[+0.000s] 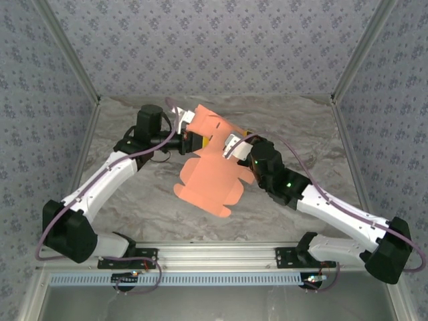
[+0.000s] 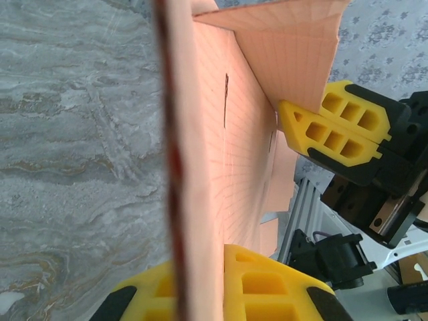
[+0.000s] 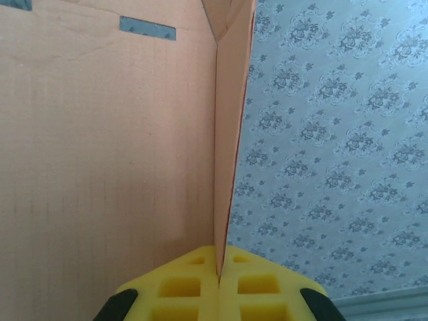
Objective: Fold the paper box
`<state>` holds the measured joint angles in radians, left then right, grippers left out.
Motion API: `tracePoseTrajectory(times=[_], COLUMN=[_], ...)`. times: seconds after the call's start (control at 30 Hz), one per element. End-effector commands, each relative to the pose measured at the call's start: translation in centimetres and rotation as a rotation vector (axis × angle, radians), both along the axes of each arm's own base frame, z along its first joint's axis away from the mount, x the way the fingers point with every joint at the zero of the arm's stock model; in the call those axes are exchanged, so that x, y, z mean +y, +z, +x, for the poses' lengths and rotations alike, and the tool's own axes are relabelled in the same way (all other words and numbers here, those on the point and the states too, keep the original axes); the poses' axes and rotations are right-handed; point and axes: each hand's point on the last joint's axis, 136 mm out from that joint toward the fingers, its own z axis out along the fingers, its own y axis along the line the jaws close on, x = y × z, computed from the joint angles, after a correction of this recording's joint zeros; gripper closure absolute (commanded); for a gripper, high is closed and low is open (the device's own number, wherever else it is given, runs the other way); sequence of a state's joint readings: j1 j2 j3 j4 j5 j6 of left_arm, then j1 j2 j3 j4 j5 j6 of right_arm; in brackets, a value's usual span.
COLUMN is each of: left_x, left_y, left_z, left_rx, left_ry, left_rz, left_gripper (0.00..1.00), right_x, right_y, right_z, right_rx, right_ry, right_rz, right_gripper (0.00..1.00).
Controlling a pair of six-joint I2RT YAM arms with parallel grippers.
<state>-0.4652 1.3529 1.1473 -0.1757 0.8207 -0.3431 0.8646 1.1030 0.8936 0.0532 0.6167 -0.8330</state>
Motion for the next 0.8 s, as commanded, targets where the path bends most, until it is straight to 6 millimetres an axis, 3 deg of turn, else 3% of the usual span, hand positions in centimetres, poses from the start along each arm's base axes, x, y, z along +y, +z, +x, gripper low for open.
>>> tracePoseTrajectory(times=[0.0, 0.23, 0.77], left_x=[-1.0, -0.9, 0.5], left_y=[4.4, 3.5, 0.5], left_z=[-0.6, -0.5, -0.4], left_rx=[-0.106, -0.123, -0.132], left_ry=[-0.068, -0.075, -0.023], left_rz=[-0.079, -0.041, 0.034], left_gripper=[1.00, 1.00, 0.94], right_x=[-0.1, -0.7, -0.7], right_y=[0.0, -0.3, -1.6], right_z=[0.4, 0.1, -1.1], right_rx=[-0.030, 0.050, 0.463], right_ry=[-0.004, 0.042, 0.203], right_rz=[-0.031, 0.058, 0.320], right_gripper=[1.00, 1.00, 1.00])
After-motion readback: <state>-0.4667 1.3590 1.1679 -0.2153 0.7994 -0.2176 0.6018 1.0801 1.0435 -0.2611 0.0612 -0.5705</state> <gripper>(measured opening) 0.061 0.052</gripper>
